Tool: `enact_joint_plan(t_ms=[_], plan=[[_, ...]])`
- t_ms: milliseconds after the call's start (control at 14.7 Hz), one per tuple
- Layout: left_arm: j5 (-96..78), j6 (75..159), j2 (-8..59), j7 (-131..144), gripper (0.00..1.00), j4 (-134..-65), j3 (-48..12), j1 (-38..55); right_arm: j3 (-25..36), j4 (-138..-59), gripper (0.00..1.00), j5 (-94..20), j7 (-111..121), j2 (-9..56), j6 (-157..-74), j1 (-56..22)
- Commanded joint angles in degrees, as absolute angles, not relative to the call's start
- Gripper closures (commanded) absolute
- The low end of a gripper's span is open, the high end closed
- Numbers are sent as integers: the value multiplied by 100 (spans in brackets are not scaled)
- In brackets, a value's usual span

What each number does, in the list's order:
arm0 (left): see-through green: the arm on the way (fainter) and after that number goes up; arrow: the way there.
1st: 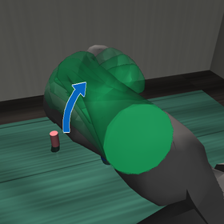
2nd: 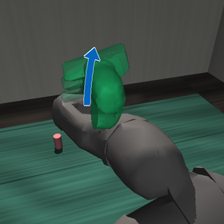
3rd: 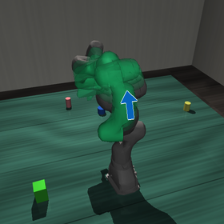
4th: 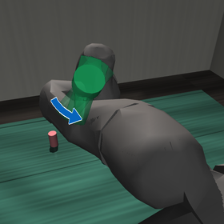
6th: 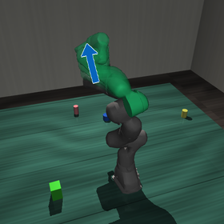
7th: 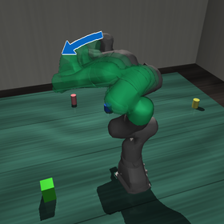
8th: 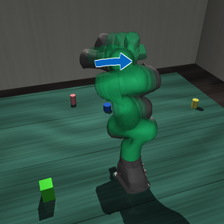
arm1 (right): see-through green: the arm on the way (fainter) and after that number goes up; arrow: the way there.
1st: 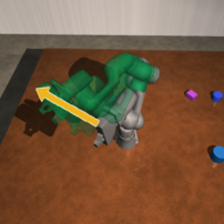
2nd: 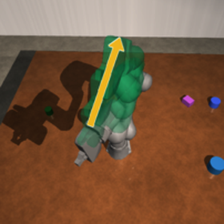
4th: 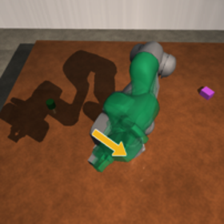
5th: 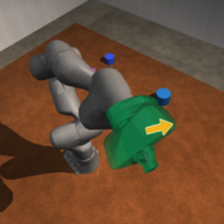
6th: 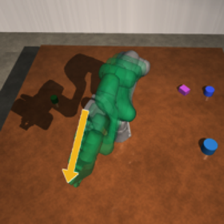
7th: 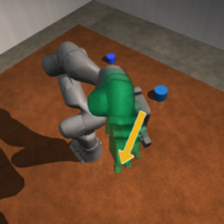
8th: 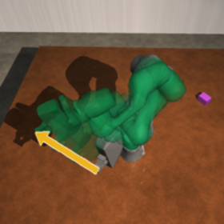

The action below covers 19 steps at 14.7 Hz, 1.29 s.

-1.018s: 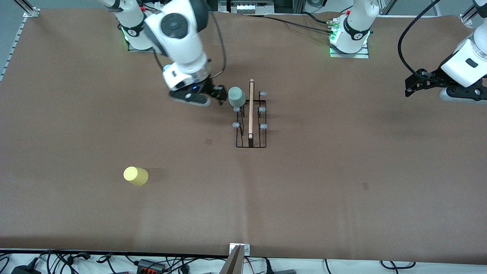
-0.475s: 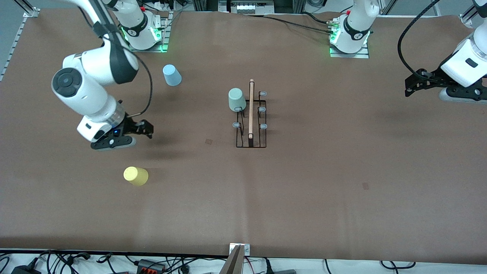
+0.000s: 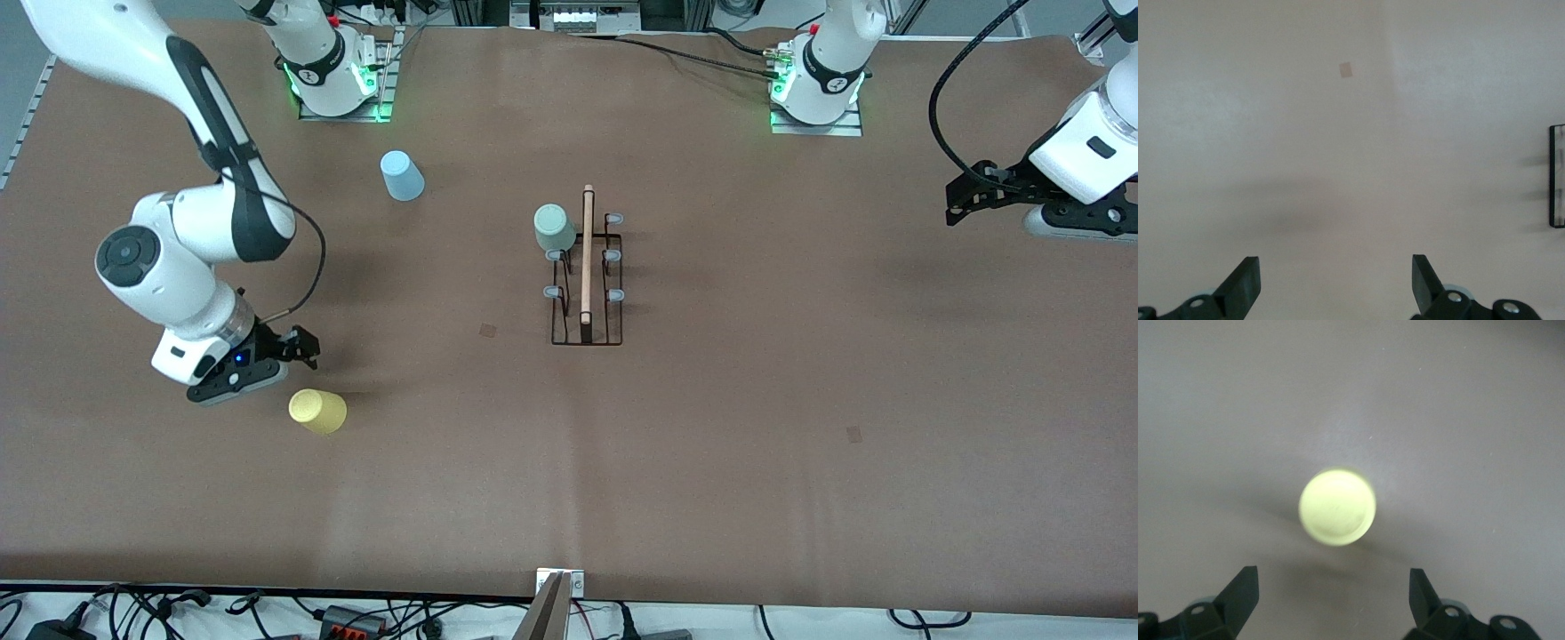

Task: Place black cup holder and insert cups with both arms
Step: 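Move the right gripper from the rack to the yellow cup, then grasp the yellow cup with the right gripper and lift it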

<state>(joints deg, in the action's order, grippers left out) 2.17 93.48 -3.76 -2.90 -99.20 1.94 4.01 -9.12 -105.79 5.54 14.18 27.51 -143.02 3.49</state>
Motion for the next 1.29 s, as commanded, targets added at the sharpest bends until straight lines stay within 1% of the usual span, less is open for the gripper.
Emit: enact_joint_plan(t_ms=[0, 204, 475, 882, 950, 1086, 1154, 1221], plan=[[264, 9158, -299, -378, 0, -9756, 220, 431, -879, -9889, 0, 607, 1582, 3294, -14387, 299], [264, 9158, -299, -369, 0, -9747, 211, 431, -888, -9677, 0, 536, 1503, 3594, -14668, 273], [264, 9158, -299, -369, 0, -9756, 220, 431, -888, -9685, 0, 527, 1494, 3849, -14836, 255], [264, 9149, -299, -369, 0, -9756, 220, 422, -888, -9729, 0, 519, 1476, 3911, -14950, 193], [264, 9149, -299, -369, 0, -9756, 220, 422, -888, -9738, 8, 519, 1511, 3920, -14950, 193], [264, 9149, -299, -369, 0, -9756, 220, 431, -888, -9738, 50, 519, 1512, 3911, -14950, 193], [264, 9149, -299, -369, 0, -9747, 220, 431, -888, -9738, 63, 519, 1503, 3911, -14941, 193], [264, 9149, -299, -369, 0, -9756, 220, 431, -888, -9738, 73, 519, 1503, 3902, -14933, 185]])
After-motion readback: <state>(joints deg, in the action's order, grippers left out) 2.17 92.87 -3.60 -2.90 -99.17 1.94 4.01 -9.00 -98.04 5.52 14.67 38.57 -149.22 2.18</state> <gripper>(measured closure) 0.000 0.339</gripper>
